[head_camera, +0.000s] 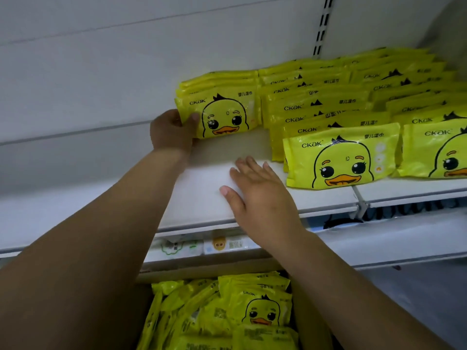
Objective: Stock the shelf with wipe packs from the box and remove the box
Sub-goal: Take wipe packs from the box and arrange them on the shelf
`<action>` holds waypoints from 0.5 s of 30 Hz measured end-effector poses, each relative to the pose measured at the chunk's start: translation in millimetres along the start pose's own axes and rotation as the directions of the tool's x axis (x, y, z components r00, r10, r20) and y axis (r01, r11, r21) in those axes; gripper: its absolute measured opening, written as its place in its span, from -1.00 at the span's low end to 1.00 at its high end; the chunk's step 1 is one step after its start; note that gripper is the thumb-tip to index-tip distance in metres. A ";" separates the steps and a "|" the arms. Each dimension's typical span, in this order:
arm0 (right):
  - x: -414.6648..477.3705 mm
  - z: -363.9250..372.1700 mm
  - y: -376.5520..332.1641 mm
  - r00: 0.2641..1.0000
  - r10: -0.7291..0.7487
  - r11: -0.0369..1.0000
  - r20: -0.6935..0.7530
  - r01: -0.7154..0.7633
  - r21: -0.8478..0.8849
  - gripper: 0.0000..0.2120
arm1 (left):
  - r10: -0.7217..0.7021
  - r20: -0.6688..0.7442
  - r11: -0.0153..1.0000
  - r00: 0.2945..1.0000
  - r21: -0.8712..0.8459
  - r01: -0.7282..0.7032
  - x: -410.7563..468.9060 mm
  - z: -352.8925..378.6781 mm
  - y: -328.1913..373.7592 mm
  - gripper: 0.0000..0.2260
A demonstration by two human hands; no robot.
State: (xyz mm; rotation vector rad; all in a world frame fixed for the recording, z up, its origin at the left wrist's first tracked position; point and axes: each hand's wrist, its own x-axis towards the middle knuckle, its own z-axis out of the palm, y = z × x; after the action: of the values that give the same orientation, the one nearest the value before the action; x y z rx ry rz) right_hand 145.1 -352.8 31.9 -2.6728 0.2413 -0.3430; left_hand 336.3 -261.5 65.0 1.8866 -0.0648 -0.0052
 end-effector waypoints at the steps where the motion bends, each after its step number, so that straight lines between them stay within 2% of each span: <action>1: 0.1 0.5 0.4 1.000 -0.004 1.000 -0.007 0.004 -0.012 -0.46 | 0.038 -0.018 0.998 0.999 0.060 -0.037 3.3 1.4 -2.2 -0.91; 4: 0.6 1.4 2.0 1.000 -0.012 0.999 -0.021 0.011 -0.030 -0.49 | 0.117 -0.083 0.962 0.990 0.257 -0.092 9.6 2.7 -9.8 -0.74; 8: 0.9 0.1 1.5 1.000 -0.008 0.999 0.008 0.008 -0.039 -0.49 | 0.094 -0.128 0.938 0.987 0.344 -0.045 7.4 4.7 -10.7 -0.62; 11: 1.4 -1.4 2.7 0.999 -0.003 1.000 0.045 0.004 -0.028 -0.48 | 0.039 -0.126 0.943 0.991 0.333 0.005 6.1 -1.7 -12.9 -0.60; 15: -0.3 -11.1 1.2 0.994 0.014 0.997 0.108 -0.023 0.080 -0.46 | -0.023 -0.132 0.971 0.991 0.234 0.054 -11.0 -33.9 -22.3 -0.60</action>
State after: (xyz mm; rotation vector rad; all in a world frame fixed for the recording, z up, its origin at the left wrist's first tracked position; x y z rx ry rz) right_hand 141.6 -358.2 41.0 -2.5979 0.2143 -0.1985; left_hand 327.6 -221.9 54.1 2.1228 0.0620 0.1013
